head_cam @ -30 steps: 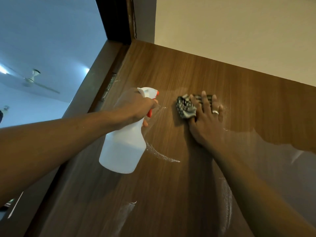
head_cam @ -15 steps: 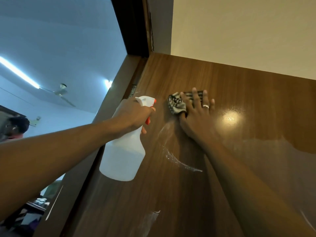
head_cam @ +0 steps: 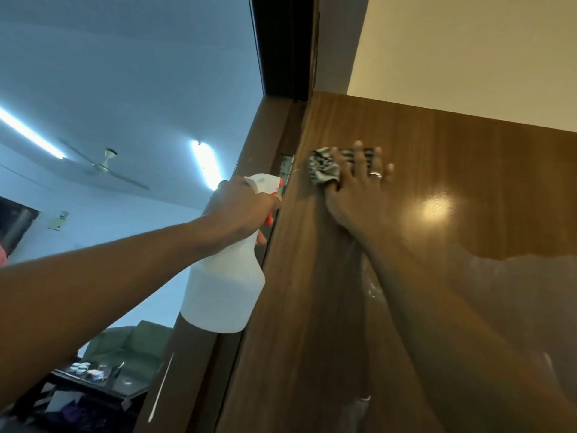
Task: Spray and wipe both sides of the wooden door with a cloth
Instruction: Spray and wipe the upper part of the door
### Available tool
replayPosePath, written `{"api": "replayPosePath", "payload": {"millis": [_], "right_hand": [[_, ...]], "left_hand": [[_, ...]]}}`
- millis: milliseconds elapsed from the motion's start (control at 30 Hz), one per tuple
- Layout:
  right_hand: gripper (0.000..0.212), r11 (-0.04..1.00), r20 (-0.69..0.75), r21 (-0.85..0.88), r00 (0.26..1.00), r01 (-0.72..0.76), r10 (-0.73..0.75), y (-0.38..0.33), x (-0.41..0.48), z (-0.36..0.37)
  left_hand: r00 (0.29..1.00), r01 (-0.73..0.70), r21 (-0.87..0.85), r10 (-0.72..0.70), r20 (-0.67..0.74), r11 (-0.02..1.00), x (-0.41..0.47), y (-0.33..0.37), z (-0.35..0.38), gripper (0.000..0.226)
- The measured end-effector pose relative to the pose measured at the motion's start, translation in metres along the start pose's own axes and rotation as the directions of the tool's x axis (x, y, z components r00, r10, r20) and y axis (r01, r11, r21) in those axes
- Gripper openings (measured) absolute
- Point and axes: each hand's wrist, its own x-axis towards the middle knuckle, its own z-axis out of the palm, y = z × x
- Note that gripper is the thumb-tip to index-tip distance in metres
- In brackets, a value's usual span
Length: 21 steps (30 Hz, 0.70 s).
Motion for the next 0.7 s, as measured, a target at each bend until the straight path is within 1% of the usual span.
{"api": "replayPosePath", "payload": {"millis": [100,167,200,233,300,367,400,433,533,600,700], "right_hand": [[0.061,0.991,-0.031,-0.063,0.993,0.115,-0.118,-0.031,-0.031,0.012],[0.061,0.987,-0.033,-0.082,0.989,0.139,-0.142,-0.025,-0.059,0.016],[0.060,0.986,-0.012,-0.088,0.990,0.141,-0.142,-0.018,-0.068,0.016],[0.060,0.987,0.018,-0.095,0.992,0.127,-0.125,-0.010,-0.071,0.013],[0.060,0.996,0.066,-0.086,0.998,0.025,-0.019,-0.004,-0.057,0.007],[0.061,0.994,0.046,-0.030,0.993,-0.107,0.108,-0.015,-0.025,0.002],[0.062,0.991,0.034,-0.012,0.990,-0.136,0.137,-0.026,-0.008,0.002],[0.062,0.991,0.023,-0.004,0.991,-0.133,0.133,-0.038,0.006,0.004],[0.063,1.000,-0.025,-0.030,1.000,-0.004,0.003,-0.072,0.011,0.017],[0.063,0.996,-0.036,-0.049,0.996,0.078,-0.079,-0.081,-0.016,0.025],[0.061,0.983,-0.018,-0.046,0.984,0.176,-0.177,-0.079,-0.077,0.032]], "left_hand": [[1.000,0.007,0.012,-0.007,-0.003,1.000,0.002,-0.013,-0.012,0.031],[1.000,0.007,0.002,-0.007,0.018,1.000,0.001,-0.022,-0.017,0.030],[0.999,0.004,-0.015,-0.003,0.034,1.000,0.001,-0.026,-0.020,0.030],[0.999,0.002,-0.027,0.000,0.049,1.000,0.000,-0.029,-0.023,0.031],[0.998,-0.007,-0.027,0.008,0.067,1.000,0.001,-0.034,-0.027,0.031],[0.997,-0.021,0.000,0.021,0.070,1.000,-0.001,-0.034,-0.029,0.032],[0.997,-0.026,0.013,0.025,0.067,1.000,-0.002,-0.034,-0.030,0.031],[0.998,-0.032,0.016,0.031,0.061,0.999,-0.002,-0.034,-0.029,0.031],[0.997,-0.025,-0.039,0.027,0.067,0.999,-0.002,-0.035,-0.029,0.030],[0.996,-0.007,-0.072,0.014,0.091,0.997,-0.005,-0.038,-0.027,0.031],[0.994,0.024,-0.045,-0.019,0.106,0.999,-0.013,-0.042,-0.025,0.037]]}}
